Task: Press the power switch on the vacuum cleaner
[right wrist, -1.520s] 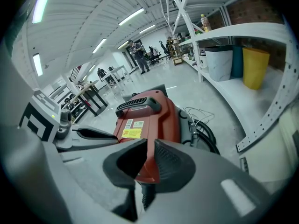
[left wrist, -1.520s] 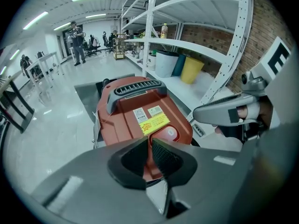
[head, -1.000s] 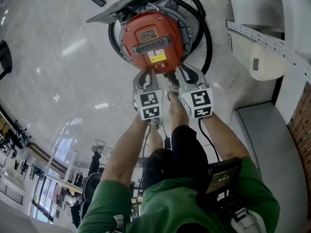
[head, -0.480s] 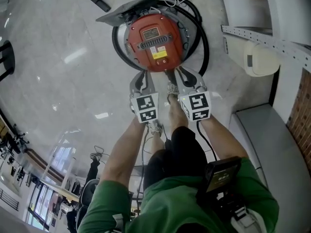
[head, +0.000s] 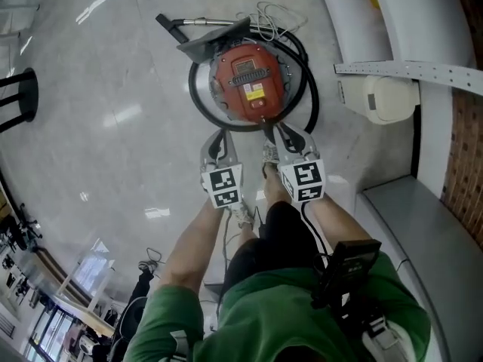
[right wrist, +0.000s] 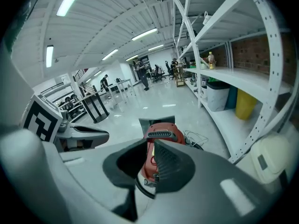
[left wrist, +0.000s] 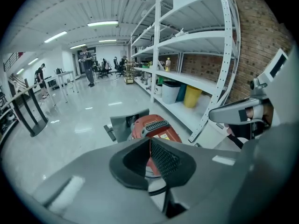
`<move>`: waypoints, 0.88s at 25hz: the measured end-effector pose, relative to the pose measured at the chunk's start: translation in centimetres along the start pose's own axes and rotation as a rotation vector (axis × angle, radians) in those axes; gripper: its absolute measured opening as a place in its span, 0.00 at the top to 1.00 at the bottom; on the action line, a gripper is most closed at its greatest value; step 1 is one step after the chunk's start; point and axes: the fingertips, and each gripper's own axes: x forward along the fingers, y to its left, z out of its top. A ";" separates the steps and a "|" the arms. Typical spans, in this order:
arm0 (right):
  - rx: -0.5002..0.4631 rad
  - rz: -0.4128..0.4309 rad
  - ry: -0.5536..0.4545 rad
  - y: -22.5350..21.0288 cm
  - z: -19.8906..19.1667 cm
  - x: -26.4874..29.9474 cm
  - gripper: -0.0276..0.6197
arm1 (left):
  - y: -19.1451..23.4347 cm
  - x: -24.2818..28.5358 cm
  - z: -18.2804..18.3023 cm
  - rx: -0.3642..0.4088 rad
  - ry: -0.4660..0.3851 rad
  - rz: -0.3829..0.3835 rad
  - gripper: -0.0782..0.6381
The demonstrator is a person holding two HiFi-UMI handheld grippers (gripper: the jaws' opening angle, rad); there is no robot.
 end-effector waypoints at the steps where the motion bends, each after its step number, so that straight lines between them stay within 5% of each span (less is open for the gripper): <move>1: -0.003 -0.007 -0.015 0.4 0.6 -0.8 0.90 | 0.1 -1.1 0.5 0.000 -0.015 -0.001 0.87; 22: -0.098 -0.097 -0.383 13.2 15.3 -21.6 0.93 | 1.4 -26.5 12.1 -0.004 -0.431 -0.056 0.88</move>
